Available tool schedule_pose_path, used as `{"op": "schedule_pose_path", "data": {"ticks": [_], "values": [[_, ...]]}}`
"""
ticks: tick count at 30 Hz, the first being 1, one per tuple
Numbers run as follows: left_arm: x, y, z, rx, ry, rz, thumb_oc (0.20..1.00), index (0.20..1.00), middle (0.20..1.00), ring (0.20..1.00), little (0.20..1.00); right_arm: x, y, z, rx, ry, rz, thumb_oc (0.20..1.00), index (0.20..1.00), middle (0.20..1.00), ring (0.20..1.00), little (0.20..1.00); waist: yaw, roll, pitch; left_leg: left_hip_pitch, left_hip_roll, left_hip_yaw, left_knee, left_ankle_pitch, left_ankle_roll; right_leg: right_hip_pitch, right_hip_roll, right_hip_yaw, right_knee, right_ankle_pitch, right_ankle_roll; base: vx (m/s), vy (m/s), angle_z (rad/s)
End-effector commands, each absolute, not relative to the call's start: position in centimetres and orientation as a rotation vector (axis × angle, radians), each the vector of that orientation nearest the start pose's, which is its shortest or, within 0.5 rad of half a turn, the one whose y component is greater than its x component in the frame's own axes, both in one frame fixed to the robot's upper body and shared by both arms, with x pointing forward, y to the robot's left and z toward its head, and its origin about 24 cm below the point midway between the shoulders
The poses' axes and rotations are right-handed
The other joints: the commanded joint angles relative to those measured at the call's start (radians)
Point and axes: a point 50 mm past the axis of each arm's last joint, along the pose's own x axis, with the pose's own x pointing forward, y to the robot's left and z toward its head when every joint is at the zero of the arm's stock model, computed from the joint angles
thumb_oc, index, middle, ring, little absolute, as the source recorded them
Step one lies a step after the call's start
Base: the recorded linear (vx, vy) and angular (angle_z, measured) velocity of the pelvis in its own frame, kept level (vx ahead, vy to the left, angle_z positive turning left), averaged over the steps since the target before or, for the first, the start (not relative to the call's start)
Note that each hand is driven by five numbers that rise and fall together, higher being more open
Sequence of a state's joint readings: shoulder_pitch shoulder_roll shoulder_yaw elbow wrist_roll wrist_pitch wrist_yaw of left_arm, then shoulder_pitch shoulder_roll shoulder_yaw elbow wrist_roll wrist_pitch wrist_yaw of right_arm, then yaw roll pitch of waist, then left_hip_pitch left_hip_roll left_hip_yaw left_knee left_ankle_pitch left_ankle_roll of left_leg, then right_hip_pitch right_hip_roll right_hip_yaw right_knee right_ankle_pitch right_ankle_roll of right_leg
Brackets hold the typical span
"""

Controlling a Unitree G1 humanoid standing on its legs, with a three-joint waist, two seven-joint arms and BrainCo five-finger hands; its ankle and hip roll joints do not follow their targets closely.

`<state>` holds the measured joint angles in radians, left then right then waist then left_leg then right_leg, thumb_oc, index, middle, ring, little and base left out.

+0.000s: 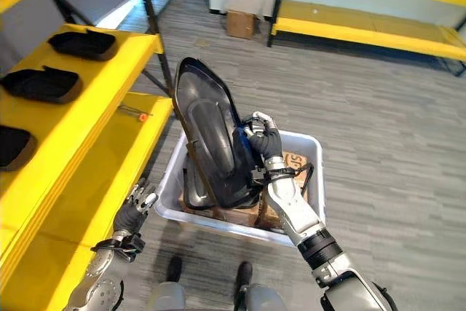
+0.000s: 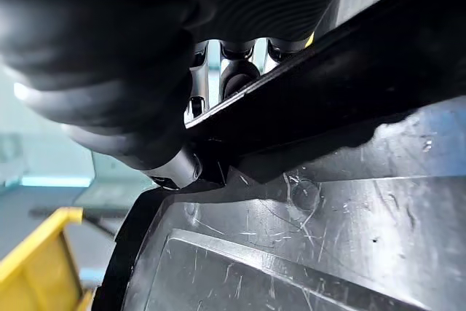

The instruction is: Move parts from the plastic box to the shelf.

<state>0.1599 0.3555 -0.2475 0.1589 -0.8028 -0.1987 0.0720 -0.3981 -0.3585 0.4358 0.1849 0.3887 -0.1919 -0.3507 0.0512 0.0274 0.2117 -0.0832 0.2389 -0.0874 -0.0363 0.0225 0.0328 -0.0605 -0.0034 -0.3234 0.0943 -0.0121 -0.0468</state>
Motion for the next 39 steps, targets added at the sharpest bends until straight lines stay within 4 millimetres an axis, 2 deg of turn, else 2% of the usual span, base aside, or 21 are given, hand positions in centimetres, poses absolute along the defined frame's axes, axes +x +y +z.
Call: {"op": "schedule_pose_path", "data": {"ticks": [1, 4, 5, 7, 8, 9, 11, 13, 15, 18, 19, 20, 27, 29, 31, 32, 34, 35, 36, 38, 39], "values": [[21.0, 19.9, -1.1, -0.367, 0.191, 0.044, 1.0, 1.0, 1.0, 1.0, 1.0, 31.7, -11.1, 14.2, 0.053, -0.42, 0.11, 0.2, 0.2, 0.2, 0.2, 0.2, 0.001, -0.047, -0.023, -0.019, 0.026, 0.158, 0.006, 0.174, -0.135, 0.004, -0.077, -0.071, 0.105, -0.153, 0.058, -0.09, 0.014, 1.2], [21.3, 19.5, -0.8, -0.38, 0.178, 0.04, 1.0, 1.0, 1.0, 1.0, 1.0, 31.6, -11.0, 14.0, 0.059, -0.412, 0.11, 0.2, 0.2, 0.2, 0.2, 0.2, 0.004, -0.055, -0.02, -0.004, 0.05, 0.183, 0.059, 0.152, -0.135, 0.008, -0.104, -0.094, 0.104, -0.133, 0.061, -0.05, 0.07, 0.87], [21.4, 19.2, -0.7, -0.388, 0.176, 0.033, 1.0, 1.0, 1.0, 1.0, 1.0, 31.5, -11.2, 13.7, 0.072, -0.4, 0.096, 0.2, 0.2, 0.2, 0.2, 0.2, 0.002, -0.054, -0.033, 0.023, 0.066, 0.181, 0.064, 0.133, -0.145, 0.015, -0.129, -0.106, 0.121, -0.146, 0.075, 0.04, 0.149, 0.49], [21.6, 18.8, -0.8, -0.393, 0.179, 0.018, 1.0, 1.0, 1.0, 1.0, 1.0, 31.3, -11.6, 13.4, 0.066, -0.392, 0.082, 0.2, 0.2, 0.2, 0.2, 0.2, -0.011, -0.044, -0.054, 0.05, 0.078, 0.23, 0.028, 0.109, -0.146, 0.018, -0.149, -0.137, 0.126, -0.14, 0.087, 0.03, 0.139, 0.57], [21.6, 18.7, -0.8, -0.393, 0.179, 0.018, 1.0, 1.0, 1.0, 1.0, 1.0, 31.3, -11.6, 13.4, 0.065, -0.391, 0.081, 0.2, 0.2, 0.2, 0.2, 0.2, -0.011, -0.043, -0.055, 0.051, 0.078, 0.23, 0.026, 0.11, -0.146, 0.019, -0.15, -0.137, 0.126, -0.14, 0.088, 0.02, 0.242, 0.72], [22.0, 18.5, -0.6, -0.385, 0.172, 0.003, 1.0, 1.0, 1.0, 1.0, 1.0, 31.1, -12.1, 12.9, 0.054, -0.377, 0.063, 0.2, 0.2, 0.2, 0.2, 0.2, -0.019, -0.033, -0.067, 0.052, 0.088, 0.261, 0.006, 0.129, -0.157, 0.028, -0.171, -0.165, 0.107, -0.125, 0.092, 0.05, 0.279, 0.65], [22.1, 18.4, -0.4, -0.384, 0.162, -0.006, 1.0, 1.0, 1.0, 1.0, 1.0, 31.0, -12.2, 12.8, 0.057, -0.373, 0.064, 0.2, 0.2, 0.2, 0.2, 0.2, -0.018, -0.031, -0.068, 0.051, 0.075, 0.248, 0.019, 0.104, -0.153, 0.036, -0.182, -0.169, 0.098, -0.11, 0.104, 0.05, 0.227, 0.47], [22.3, 18.3, -0.1, -0.378, 0.15, -0.013, 1.0, 1.0, 1.0, 1.0, 1.0, 30.9, -12.4, 12.3, 0.061, -0.353, 0.054, 0.2, 0.2, 0.2, 0.2, 0.2, -0.014, -0.038, -0.074, 0.044, 0.039, 0.255, 0.066, 0.036, -0.134, 0.059, -0.232, -0.176, 0.089, -0.073, 0.132, 0.08, 0.295, 0.32], [22.5, 18.5, 0.2, -0.369, 0.135, -0.018, 1.0, 1.0, 1.0, 1.0, 1.0, 30.8, -12.5, 12.2, 0.057, -0.345, 0.057, 0.2, 0.2, 0.2, 0.2, 0.2, -0.007, -0.047, -0.074, 0.034, 0.006, 0.253, 0.09, 0.003, -0.123, 0.076, -0.269, -0.187, 0.083, -0.048, 0.153, 0.08, 0.323, 0.18], [22.8, 18.8, 0.7, -0.338, 0.115, -0.027, 1.0, 1.0, 1.0, 1.0, 1.0, 31.0, -12.2, 12.0, 0.047, -0.333, 0.057, 0.2, 0.2, 0.2, 0.2, 0.2, 0.003, -0.06, -0.079, 0.029, -0.042, 0.251, 0.109, -0.036, -0.102, 0.093, -0.306, -0.187, 0.065, -0.013, 0.18, 0.07, 0.232, 0.14], [22.8, 18.9, 0.7, -0.337, 0.115, -0.027, 1.0, 1.0, 1.0, 1.0, 1.0, 31.0, -12.2, 12.0, 0.047, -0.333, 0.057, 0.2, 0.2, 0.2, 0.2, 0.2, 0.003, -0.061, -0.079, 0.027, -0.043, 0.251, 0.111, -0.037, -0.101, 0.093, -0.307, -0.188, 0.064, -0.012, 0.181, 0.07, 0.234, 0.12], [22.9, 19.3, 1.1, -0.323, 0.096, -0.019, 1.0, 1.0, 1.0, 1.0, 1.0, 31.2, -12.1, 12.1, 0.047, -0.334, 0.052, 0.2, 0.2, 0.2, 0.2, 0.2, 0.013, -0.071, -0.082, 0.013, -0.07, 0.244, 0.133, -0.059, -0.09, 0.108, -0.326, -0.196, 0.038, 0.014, 0.196, 0.07, 0.215, 0.08], [23.6, 19.6, 2.3, -0.319, 0.045, -0.011, 1.0, 1.0, 1.0, 1.0, 1.0, 31.8, -10.9, 13.0, 0.022, -0.357, 0.075, 0.2, 0.2, 0.2, 0.2, 0.2, 0.06, -0.106, -0.06, -0.071, -0.154, 0.224, 0.277, -0.152, -0.051, 0.132, -0.403, -0.229, 0.021, 0.105, 0.24, 0.04, 0.233, 0.16], [23.7, 19.4, 2.2, -0.312, 0.05, -0.016, 1.0, 1.0, 1.0, 1.0, 1.0, 31.8, -10.9, 12.9, 0.033, -0.352, 0.074, 0.2, 0.2, 0.2, 0.2, 0.2, 0.063, -0.111, -0.057, -0.07, -0.192, 0.22, 0.277, -0.171, -0.026, 0.13, -0.433, -0.218, 0.04, 0.171, 0.255, 0.08, 0.301, 0.26], [23.6, 19.5, 2.2, -0.306, 0.051, -0.019, 1.0, 1.0, 1.0, 1.0, 1.0, 31.8, -10.9, 12.8, 0.039, -0.343, 0.07, 0.2, 0.2, 0.2, 0.2, 0.2, 0.063, -0.107, -0.063, -0.052, -0.227, 0.213, 0.238, -0.165, -0.001, 0.121, -0.469, -0.211, 0.078, 0.255, 0.271, 0.08, 0.36, 0.25], [23.5, 19.6, 2.3, -0.309, 0.047, -0.015, 1.0, 1.0, 1.0, 1.0, 1.0, 31.9, -10.6, 12.8, 0.039, -0.341, 0.076, 0.2, 0.2, 0.2, 0.2, 0.2, 0.065, -0.095, -0.064, -0.034, -0.234, 0.213, 0.203, -0.152, 0.011, 0.102, -0.475, -0.216, 0.114, 0.248, 0.268, 0.05, 0.376, 0.36], [23.6, 19.8, 2.5, -0.309, 0.039, -0.011, 1.0, 1.0, 1.0, 1.0, 1.0, 32.0, -10.3, 12.9, 0.04, -0.338, 0.084, 0.2, 0.2, 0.2, 0.2, 0.2, 0.068, -0.083, -0.063, -0.009, -0.24, 0.219, 0.155, -0.136, 0.018, 0.081, -0.473, -0.221, 0.163, 0.22, 0.258, 0.03, 0.244, 0.3], [23.7, 19.9, 2.8, -0.296, 0.026, -0.013, 1.0, 1.0, 1.0, 1.0, 1.0, 32.2, -10.1, 12.9, 0.041, -0.336, 0.091, 0.2, 0.2, 0.2, 0.2, 0.2, 0.066, -0.074, -0.063, 0.005, -0.244, 0.222, 0.125, -0.126, 0.023, 0.066, -0.449, -0.218, 0.202, 0.184, 0.246, -0.01, 0.201, 0.08], [23.9, 20.3, 3.0, -0.259, 0.017, -0.013, 1.0, 1.0, 1.0, 1.0, 1.0, 32.2, -10.2, 13.0, 0.043, -0.342, 0.102, 0.2, 0.2, 0.2, 0.2, 0.2, 0.05, -0.073, -0.059, 0.011, -0.254, 0.202, 0.089, -0.082, 0.031, 0.02, -0.326, -0.148, 0.213, 0.069, 0.187, 0.03, 0.202, 0.12], [23.8, 20.5, 2.7, -0.245, 0.033, -0.011, 1.0, 1.0, 1.0, 1.0, 1.0, 31.7, -10.7, 12.4, 0.049, -0.33, 0.113, 0.2, 0.2, 0.2, 0.2, 0.2, 0.025, -0.076, -0.065, 0.029, -0.264, 0.153, 0.041, -0.051, 0.023, -0.033, -0.166, -0.003, 0.195, -0.037, 0.155, 0.08, 0.063, 0.53], [23.7, 20.4, 2.4, -0.247, 0.045, -0.012, 1.0, 1.0, 1.0, 1.0, 1.0, 31.4, -10.9, 12.1, 0.062, -0.321, 0.118, 0.2, 0.2, 0.2, 0.2, 0.2, 0.009, -0.078, -0.065, 0.038, -0.273, 0.132, 0.031, -0.043, 0.022, -0.055, -0.099, 0.059, 0.191, -0.064, 0.137, 0.1, 0.022, 0.87]]}}
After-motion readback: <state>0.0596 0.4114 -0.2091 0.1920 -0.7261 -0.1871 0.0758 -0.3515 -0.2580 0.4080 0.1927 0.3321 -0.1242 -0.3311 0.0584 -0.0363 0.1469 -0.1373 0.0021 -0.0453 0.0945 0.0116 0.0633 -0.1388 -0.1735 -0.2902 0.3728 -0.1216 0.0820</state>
